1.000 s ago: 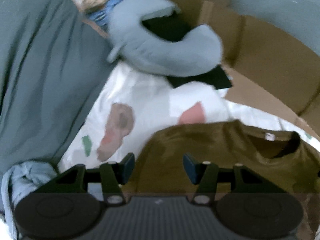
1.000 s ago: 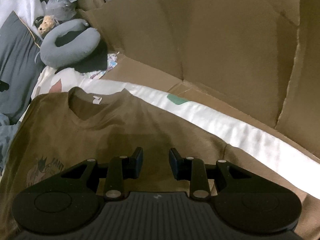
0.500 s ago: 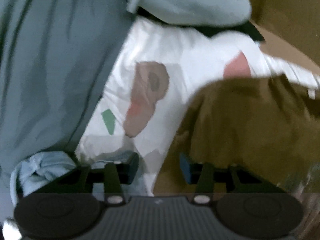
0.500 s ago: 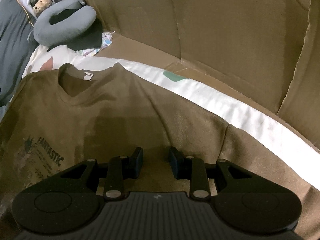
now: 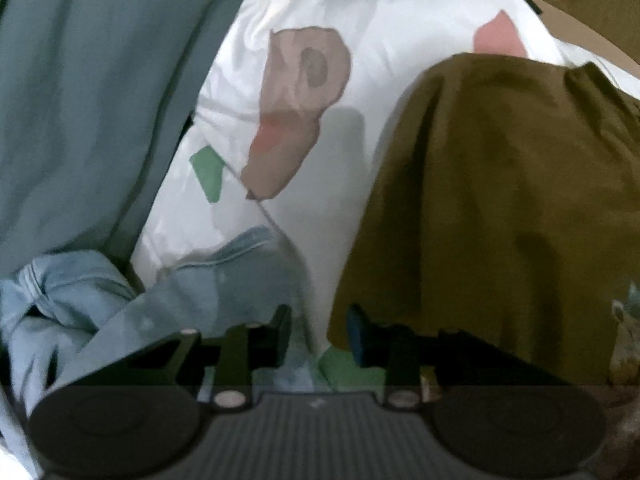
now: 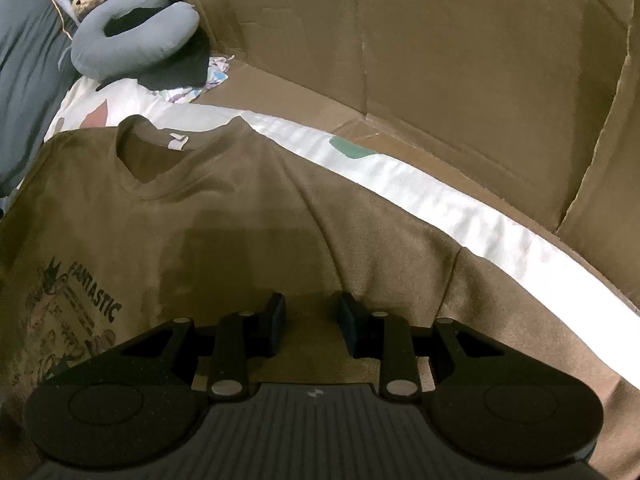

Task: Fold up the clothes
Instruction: 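Grasp the T-shirt edge with the left tool and smooth it flat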

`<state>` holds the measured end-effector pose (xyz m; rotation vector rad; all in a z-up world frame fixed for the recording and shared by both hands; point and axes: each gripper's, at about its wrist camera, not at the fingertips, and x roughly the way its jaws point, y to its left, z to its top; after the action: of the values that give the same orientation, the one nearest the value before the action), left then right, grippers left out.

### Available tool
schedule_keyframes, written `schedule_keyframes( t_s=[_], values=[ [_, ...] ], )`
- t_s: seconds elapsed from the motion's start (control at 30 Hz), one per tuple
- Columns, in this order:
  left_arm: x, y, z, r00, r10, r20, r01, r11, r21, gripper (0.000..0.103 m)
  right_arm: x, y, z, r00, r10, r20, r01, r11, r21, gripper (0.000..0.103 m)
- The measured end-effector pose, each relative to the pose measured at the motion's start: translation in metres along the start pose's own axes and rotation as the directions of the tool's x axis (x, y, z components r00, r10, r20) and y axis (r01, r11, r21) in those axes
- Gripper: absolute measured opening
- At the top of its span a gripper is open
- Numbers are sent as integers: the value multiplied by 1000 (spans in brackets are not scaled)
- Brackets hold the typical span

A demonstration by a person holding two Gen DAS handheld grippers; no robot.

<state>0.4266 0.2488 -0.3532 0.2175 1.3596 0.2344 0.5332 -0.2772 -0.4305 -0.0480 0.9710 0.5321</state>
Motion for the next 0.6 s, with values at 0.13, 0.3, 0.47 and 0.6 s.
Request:
schedule_keyframes(
  t_s=[0.13,0.3,0.47,0.6],
  values=[
    [8,-3,-2,1000,7,11,-7,1000,20,27,0,2,0,1000,-8,-1,8,1000,-19,36],
    [17,-12,-5,1000,-4,17,3,999,51,27,1,6,0,1000,-23,-2,23,999,-49,36],
    [25,-10,-10,1000,-13,20,13,1000,4,28,1,4,0,1000,-16,-1,16,998,-54,36],
    [26,-14,-14,999,-18,33,19,1000,-6,21,1,3,-1,1000,-8,1,8,998,-58,36]
  ],
)
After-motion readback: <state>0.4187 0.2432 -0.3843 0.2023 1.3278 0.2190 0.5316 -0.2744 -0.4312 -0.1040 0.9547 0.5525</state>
